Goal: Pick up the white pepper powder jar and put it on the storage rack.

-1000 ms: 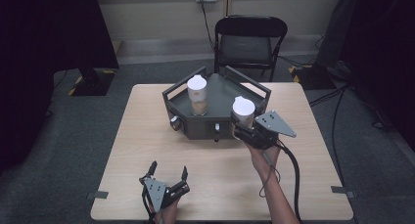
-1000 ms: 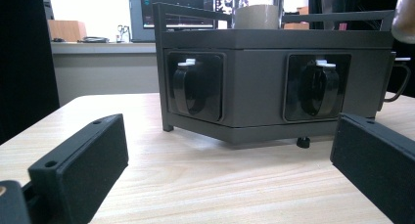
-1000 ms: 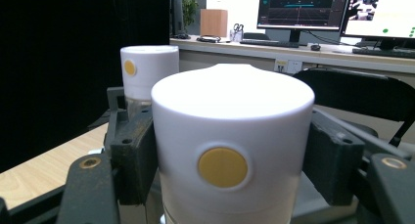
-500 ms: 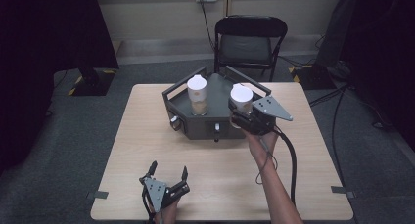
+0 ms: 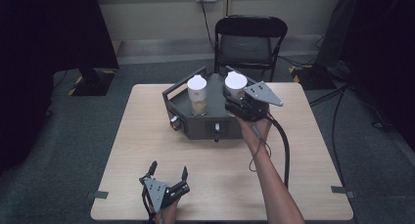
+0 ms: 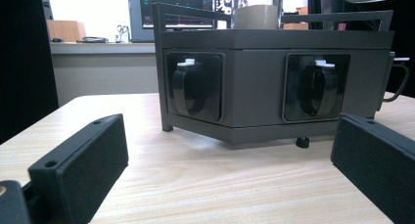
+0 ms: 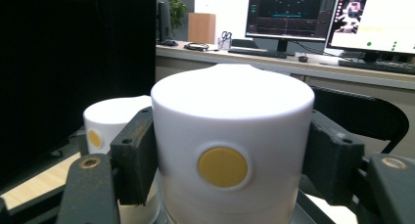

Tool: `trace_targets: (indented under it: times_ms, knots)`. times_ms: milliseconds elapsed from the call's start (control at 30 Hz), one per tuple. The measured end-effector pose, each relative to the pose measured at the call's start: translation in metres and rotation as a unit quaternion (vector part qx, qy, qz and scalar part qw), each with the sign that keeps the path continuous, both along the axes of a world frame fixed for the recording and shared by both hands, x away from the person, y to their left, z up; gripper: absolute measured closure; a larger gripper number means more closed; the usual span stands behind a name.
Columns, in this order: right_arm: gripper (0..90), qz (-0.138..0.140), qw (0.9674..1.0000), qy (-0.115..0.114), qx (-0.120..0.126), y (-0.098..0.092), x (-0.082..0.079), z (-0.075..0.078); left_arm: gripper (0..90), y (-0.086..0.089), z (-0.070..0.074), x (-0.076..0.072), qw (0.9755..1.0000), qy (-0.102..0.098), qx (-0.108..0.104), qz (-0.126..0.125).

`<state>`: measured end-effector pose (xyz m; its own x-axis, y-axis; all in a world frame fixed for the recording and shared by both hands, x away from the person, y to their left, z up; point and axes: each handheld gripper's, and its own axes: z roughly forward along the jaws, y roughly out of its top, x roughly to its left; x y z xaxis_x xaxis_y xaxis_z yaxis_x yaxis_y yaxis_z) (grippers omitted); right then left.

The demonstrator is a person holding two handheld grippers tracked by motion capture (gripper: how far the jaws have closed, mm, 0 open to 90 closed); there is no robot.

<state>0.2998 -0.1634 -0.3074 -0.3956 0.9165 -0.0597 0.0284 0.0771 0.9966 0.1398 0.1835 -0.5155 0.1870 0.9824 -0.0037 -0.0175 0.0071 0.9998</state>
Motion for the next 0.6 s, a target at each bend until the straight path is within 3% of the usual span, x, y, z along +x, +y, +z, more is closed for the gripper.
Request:
trace_targets:
  times_ms: [167,600]
  knots:
    - [30.0,-0.007,0.9999,-0.001,-0.010,0.010,0.008,-0.004,0.0,0.000,0.000,0.000,1.0000,0.000,0.000,0.000]
    - [30.0,-0.028,0.9995,-0.012,-0.004,0.024,0.024,-0.025,0.0,0.001,0.000,0.000,1.0000,0.000,-0.001,-0.002]
